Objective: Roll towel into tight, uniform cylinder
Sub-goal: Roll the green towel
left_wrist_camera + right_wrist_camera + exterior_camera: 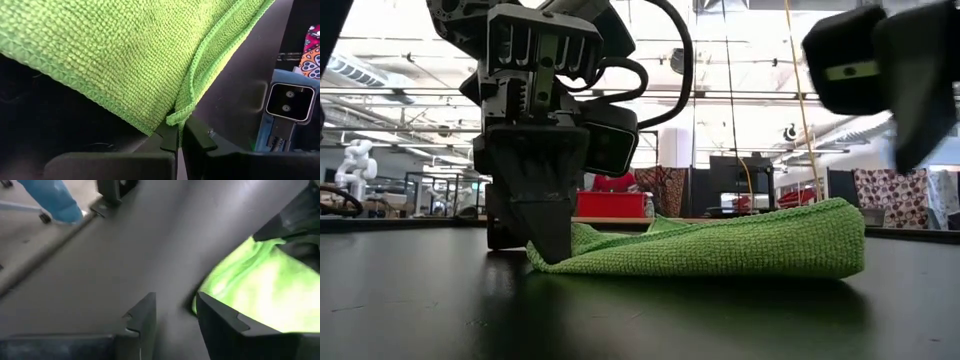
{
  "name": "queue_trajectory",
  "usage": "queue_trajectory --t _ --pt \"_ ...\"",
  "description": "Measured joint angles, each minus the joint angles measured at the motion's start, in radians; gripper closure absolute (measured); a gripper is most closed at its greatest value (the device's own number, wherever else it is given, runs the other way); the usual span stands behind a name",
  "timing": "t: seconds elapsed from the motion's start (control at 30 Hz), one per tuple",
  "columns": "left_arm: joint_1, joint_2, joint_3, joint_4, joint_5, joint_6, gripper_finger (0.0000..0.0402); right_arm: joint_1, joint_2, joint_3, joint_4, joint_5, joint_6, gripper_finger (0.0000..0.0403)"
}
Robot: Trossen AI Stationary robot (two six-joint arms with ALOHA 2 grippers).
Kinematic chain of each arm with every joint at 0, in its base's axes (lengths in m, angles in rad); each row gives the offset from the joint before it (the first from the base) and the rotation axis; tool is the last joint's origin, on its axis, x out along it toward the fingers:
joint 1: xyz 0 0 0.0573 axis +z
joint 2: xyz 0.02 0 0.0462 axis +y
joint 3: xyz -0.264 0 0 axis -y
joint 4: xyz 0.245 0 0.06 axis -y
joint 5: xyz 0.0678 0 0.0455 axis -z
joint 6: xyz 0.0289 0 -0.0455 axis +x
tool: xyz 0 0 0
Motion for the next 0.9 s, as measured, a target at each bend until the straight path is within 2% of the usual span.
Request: queue_trajectory --t 0.37,0.8,0.9 --pt "0.003 0.0 0.0 0.001 0.008 0.006 0.0389 -0.055 0.004 0.017 0.039 -0.056 -0.141 0.0273" --pt "0.028 0.0 0.0 0.008 0.016 0.005 0.0389 -0.104 0.042 0.031 0.041 -0.232 -0.24 0.0273" --pt "0.028 0.0 0.0 0.01 0.02 0.004 0.0389 -0.106 0.059 0.03 0.044 -0.233 -0.261 0.0273"
